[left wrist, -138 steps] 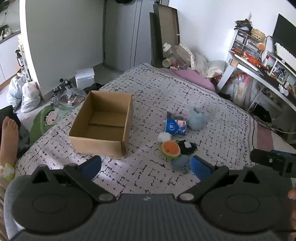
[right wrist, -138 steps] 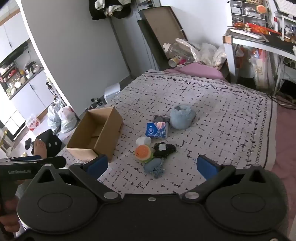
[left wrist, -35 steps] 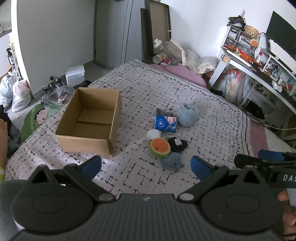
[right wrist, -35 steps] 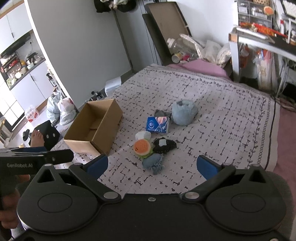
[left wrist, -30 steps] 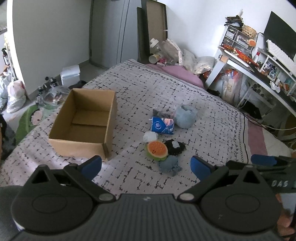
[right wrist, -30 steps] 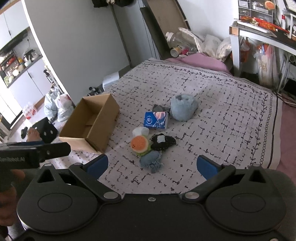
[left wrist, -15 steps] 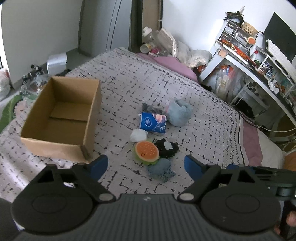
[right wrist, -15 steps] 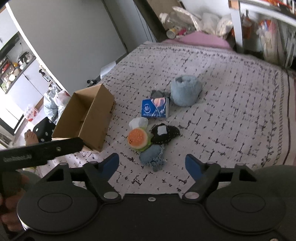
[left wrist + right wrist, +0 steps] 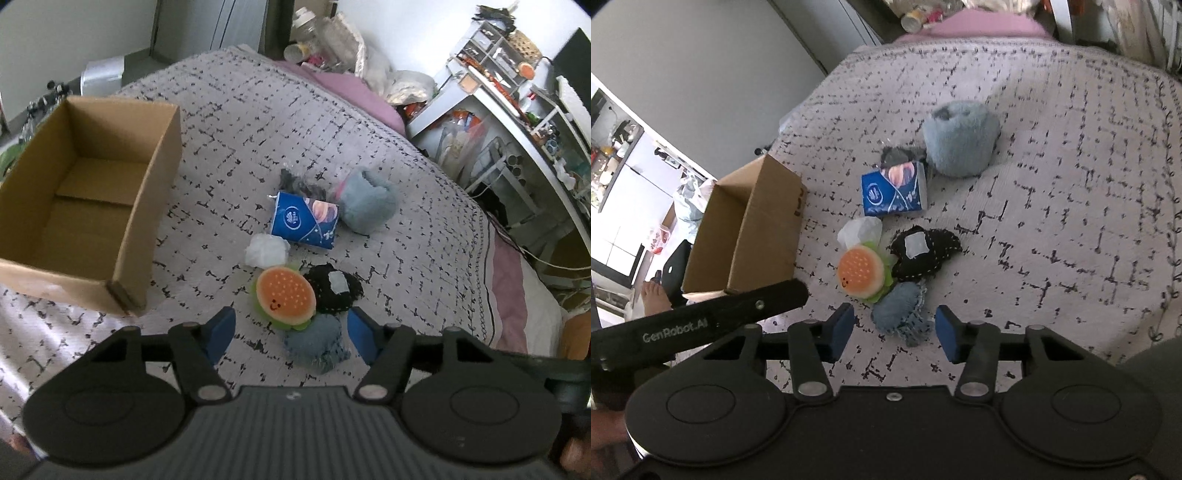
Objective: Organize soft objects
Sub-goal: 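Grasp the burger plush with the left tool while the right tool grasps the denim plush, then carry the burger plush and denim plush over the cardboard box with both tools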
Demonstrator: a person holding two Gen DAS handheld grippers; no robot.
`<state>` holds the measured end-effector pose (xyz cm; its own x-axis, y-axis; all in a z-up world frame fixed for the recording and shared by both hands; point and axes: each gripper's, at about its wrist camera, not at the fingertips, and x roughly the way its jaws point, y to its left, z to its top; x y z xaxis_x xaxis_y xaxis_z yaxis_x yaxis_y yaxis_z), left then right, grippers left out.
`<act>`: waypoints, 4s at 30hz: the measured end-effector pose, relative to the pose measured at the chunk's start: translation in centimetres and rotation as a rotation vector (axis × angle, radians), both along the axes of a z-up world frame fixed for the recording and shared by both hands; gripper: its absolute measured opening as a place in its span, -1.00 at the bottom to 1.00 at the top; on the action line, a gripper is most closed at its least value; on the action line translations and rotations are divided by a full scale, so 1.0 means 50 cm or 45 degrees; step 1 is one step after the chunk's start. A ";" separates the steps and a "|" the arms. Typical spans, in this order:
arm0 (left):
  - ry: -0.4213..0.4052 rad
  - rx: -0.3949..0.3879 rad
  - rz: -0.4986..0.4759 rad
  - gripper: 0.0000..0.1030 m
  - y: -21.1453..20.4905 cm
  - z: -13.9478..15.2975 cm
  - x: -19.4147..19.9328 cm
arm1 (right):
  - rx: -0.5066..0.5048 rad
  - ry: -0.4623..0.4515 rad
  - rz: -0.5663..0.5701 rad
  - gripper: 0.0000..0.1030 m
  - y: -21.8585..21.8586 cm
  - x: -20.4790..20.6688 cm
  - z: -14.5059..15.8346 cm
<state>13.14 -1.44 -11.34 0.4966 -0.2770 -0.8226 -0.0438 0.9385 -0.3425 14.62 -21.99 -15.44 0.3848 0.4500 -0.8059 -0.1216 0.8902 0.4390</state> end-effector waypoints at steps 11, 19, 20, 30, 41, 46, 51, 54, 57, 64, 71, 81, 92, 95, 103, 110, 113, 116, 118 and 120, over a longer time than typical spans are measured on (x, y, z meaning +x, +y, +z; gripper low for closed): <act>0.114 -0.053 0.062 0.28 -0.007 -0.076 0.075 | -0.048 0.080 0.046 -0.05 0.045 0.030 -0.073; 0.197 -0.054 0.078 0.28 -0.016 -0.131 0.102 | -0.025 0.128 0.029 -0.04 0.057 0.056 -0.113; 0.203 -0.055 0.078 0.28 -0.018 -0.137 0.105 | -0.019 0.133 0.026 -0.04 0.057 0.060 -0.117; 0.232 -0.087 0.108 -0.08 -0.026 -0.166 0.123 | 0.037 0.169 0.039 -0.53 0.068 0.086 -0.153; 0.164 -0.090 0.155 -0.23 -0.008 -0.127 0.099 | 0.052 0.098 0.007 -0.59 0.050 0.066 -0.127; 0.112 -0.070 0.152 -0.22 -0.002 -0.086 0.085 | 0.052 0.043 -0.004 -0.59 0.041 0.051 -0.108; 0.060 -0.042 0.156 -0.22 0.001 -0.046 0.068 | 0.062 -0.018 -0.036 -0.59 0.028 0.036 -0.087; 0.040 -0.020 0.155 -0.22 0.002 -0.028 0.058 | 0.084 -0.053 -0.042 -0.59 0.020 0.029 -0.074; 0.020 -0.003 0.150 -0.22 0.006 -0.010 0.046 | 0.113 -0.088 -0.043 -0.59 0.018 0.021 -0.063; -0.036 0.017 0.160 -0.22 0.017 0.034 0.022 | 0.165 -0.191 -0.068 -0.59 0.006 0.006 -0.035; -0.094 0.028 0.150 -0.22 0.024 0.074 0.001 | 0.229 -0.308 -0.065 -0.59 0.002 -0.008 -0.005; -0.159 0.062 0.166 -0.22 0.048 0.107 -0.019 | 0.262 -0.438 -0.056 -0.59 0.003 -0.019 0.036; -0.209 0.086 0.235 -0.22 0.116 0.136 -0.029 | 0.304 -0.546 0.059 -0.59 0.052 -0.016 0.082; -0.217 0.085 0.269 -0.22 0.142 0.138 -0.028 | 0.319 -0.546 0.098 -0.59 0.074 -0.008 0.085; -0.216 0.072 0.349 -0.22 0.214 0.131 -0.017 | 0.319 -0.543 0.167 -0.59 0.138 0.016 0.095; -0.190 0.038 0.423 -0.22 0.263 0.104 0.000 | 0.346 -0.493 0.189 -0.59 0.189 0.036 0.089; -0.173 0.029 0.441 -0.22 0.278 0.089 0.007 | 0.332 -0.485 0.205 -0.59 0.212 0.044 0.086; -0.151 0.026 0.458 -0.22 0.292 0.073 0.019 | 0.333 -0.468 0.219 -0.59 0.234 0.050 0.082; -0.129 0.028 0.473 -0.22 0.302 0.059 0.026 | 0.330 -0.455 0.228 -0.59 0.248 0.058 0.078; -0.105 0.029 0.484 -0.22 0.311 0.046 0.033 | 0.324 -0.442 0.234 -0.59 0.261 0.062 0.074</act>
